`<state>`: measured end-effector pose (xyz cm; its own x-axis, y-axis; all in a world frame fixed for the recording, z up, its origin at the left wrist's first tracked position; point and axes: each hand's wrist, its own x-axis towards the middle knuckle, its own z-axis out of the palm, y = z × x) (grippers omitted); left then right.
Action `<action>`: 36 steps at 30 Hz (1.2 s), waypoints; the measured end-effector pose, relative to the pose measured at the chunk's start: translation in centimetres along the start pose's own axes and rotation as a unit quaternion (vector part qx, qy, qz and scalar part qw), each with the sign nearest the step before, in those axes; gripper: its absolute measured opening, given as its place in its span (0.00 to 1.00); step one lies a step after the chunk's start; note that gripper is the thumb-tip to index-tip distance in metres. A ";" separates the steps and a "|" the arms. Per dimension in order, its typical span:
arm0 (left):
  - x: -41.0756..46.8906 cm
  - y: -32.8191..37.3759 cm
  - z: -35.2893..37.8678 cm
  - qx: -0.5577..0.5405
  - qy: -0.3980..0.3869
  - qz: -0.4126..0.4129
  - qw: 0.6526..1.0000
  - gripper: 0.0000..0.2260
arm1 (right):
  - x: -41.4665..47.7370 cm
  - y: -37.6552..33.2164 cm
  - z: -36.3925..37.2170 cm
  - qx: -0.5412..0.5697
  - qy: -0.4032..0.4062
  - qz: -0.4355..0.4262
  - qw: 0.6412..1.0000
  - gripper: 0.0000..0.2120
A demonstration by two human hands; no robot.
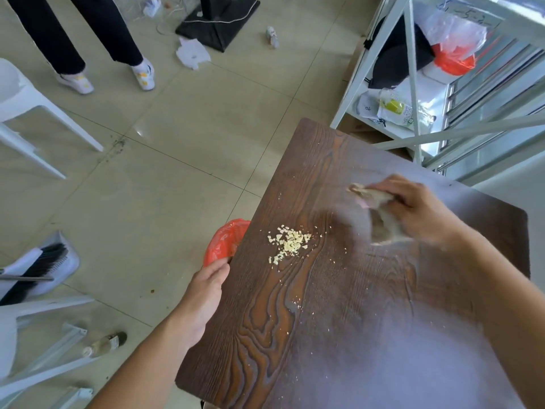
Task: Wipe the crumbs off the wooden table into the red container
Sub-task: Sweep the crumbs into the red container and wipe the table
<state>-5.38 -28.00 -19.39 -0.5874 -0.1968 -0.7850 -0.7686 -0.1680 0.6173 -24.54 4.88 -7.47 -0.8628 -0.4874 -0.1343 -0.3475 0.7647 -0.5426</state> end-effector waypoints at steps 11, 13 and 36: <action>-0.6 -2.3 -1.3 -0.010 -0.023 -0.014 1.000 0.21 | -1.6 -4.5 16.0 0.142 0.175 0.229 0.947 0.16; -0.2 -2.5 -1.6 -0.015 -0.027 -0.011 0.999 0.24 | -0.1 -7.3 17.9 0.152 0.169 0.225 0.947 0.17; -1.1 -0.4 -1.7 -0.032 -0.075 -0.018 0.997 0.16 | 5.5 -18.2 21.0 0.364 0.215 0.255 0.870 0.10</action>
<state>-3.98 -29.40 -18.68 -0.5952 -0.0433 -0.8024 -0.7748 -0.2336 0.5874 -15.22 -20.55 -15.77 -0.9484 0.1598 -0.2738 0.3102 0.2896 -0.9055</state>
